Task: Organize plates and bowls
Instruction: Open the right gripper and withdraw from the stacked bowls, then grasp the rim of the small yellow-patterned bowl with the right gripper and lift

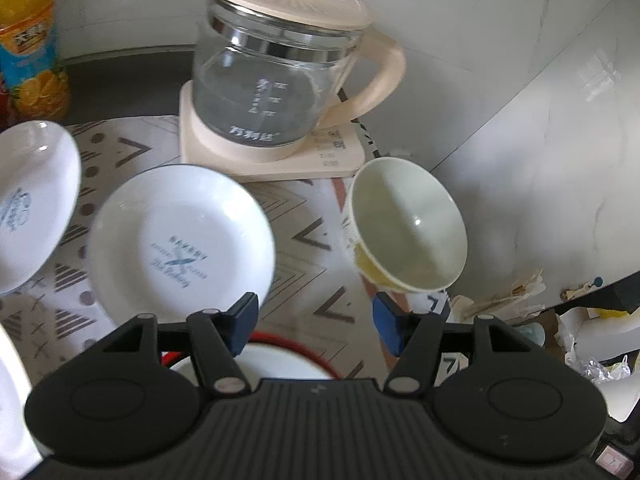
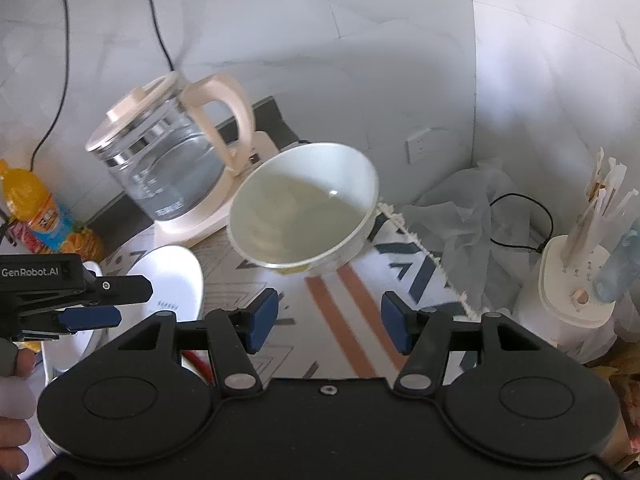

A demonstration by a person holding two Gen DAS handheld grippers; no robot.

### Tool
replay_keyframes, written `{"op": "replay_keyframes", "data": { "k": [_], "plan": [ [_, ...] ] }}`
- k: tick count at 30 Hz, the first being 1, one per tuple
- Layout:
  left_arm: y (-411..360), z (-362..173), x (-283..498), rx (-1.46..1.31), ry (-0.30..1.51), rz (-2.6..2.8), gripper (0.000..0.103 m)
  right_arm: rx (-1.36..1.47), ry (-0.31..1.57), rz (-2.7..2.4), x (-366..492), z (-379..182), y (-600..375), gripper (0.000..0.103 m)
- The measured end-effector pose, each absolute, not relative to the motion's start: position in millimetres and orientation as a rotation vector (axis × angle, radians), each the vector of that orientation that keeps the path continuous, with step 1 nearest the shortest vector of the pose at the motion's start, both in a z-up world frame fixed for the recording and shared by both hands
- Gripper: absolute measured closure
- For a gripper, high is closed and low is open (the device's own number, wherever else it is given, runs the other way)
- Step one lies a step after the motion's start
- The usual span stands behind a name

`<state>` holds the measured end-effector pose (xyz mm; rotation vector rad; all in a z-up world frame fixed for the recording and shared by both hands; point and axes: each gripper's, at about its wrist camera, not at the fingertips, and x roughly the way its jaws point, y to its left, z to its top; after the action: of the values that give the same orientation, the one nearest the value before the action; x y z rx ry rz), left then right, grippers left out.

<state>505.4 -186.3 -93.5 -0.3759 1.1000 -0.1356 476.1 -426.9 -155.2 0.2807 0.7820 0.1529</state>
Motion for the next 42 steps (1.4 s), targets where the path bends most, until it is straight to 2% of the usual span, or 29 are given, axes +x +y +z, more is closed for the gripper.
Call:
{"op": "replay_keyframes", "data": {
  "k": [23, 30, 32, 39, 40, 41, 42],
  "plan": [
    [-227, -147, 576, -0.419, 1.152, -0.112, 0.043, 0.306, 0.861, 0.162, 566, -189, -440, 0.046],
    [-232, -158, 588, -0.422, 1.162, -0.095, 0.049, 0.319, 0.9, 0.164, 586, -201, -434, 0.047],
    [-234, -164, 592, -0.425, 1.183, -0.087, 0.052, 0.318, 0.914, 0.147, 589, -206, -433, 0.054],
    [-235, -172, 601, -0.424, 1.219, -0.075, 0.072, 0.345, 0.941, 0.136, 592, -220, -434, 0.058],
    [-234, -173, 602, -0.431, 1.224, -0.081, 0.074, 0.344, 0.942, 0.139, 593, -221, -433, 0.065],
    [-233, -174, 602, -0.441, 1.229, -0.087, 0.075, 0.343, 0.94, 0.147, 594, -221, -432, 0.078],
    [-233, -175, 602, -0.451, 1.23, -0.092, 0.079, 0.336, 0.936, 0.146, 594, -222, -430, 0.08]
  ]
}}
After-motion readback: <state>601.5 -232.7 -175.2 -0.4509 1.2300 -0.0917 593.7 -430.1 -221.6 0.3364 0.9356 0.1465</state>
